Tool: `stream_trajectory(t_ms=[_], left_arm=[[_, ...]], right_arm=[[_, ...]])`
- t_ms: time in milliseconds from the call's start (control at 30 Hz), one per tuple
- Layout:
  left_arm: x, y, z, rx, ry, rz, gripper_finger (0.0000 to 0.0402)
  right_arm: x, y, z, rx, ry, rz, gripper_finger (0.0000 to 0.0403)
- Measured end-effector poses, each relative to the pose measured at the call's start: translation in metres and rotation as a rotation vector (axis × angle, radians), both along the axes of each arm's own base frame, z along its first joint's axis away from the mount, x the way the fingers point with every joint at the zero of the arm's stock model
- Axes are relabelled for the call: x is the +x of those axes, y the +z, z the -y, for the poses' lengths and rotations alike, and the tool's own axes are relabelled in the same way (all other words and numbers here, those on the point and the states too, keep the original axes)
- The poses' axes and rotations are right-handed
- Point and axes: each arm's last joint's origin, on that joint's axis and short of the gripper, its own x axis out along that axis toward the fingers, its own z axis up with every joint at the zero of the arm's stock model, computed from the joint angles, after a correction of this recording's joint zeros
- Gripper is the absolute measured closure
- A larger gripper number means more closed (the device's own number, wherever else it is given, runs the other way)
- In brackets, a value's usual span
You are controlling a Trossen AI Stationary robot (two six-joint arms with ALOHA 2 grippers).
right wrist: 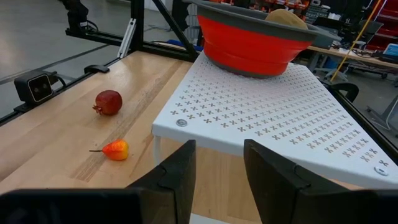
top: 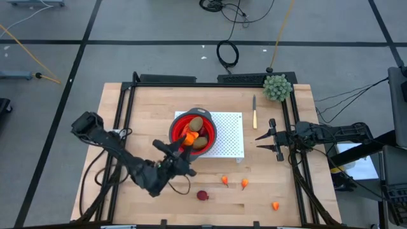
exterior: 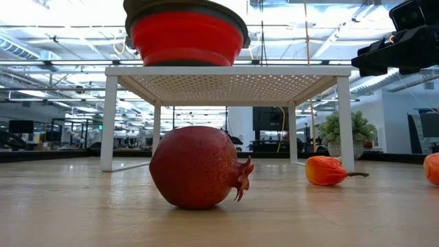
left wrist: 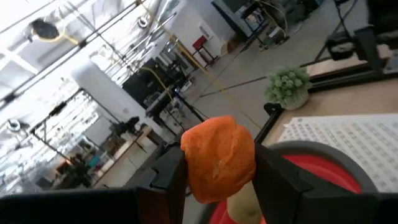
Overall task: Pick & Place Fruit
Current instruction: Put the orange into the strainer bowl on the shelf
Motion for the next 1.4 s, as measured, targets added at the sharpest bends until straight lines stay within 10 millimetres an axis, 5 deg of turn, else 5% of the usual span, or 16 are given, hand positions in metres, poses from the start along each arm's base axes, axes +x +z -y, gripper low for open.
stream_trajectory(t_ms=[467,700,967,1133,1400], left_arm=[[0.018,0.009,-0.039,-0.022,0.114,0.035,0.0254],[0.021,0.005,-0.042,-0.063,0.118,0.105,0.0254],[0.03,-0.021,-0.031,-0.163,-0.274,0.112,0.0254],[0.033,-0.032,-0.046,-0.225,-0.23,0.093,0.0254],[0.013,-0.011,-0.096,-0.488,-0.25,0.12,0.0254]], right_arm=[[0.0,0.0,0.0,0.0,0.0,0.0,0.0273],[0.0,0.0,0.0,0.0,0.0,0.0,0.0273],[0.0,0.0,0.0,0.0,0.0,0.0,0.0273],[0.0,0.0,0.0,0.012,-0.001,-0.002,0.0273],[0.0,0.0,0.0,0.014,-0.002,-0.004,0.0273]])
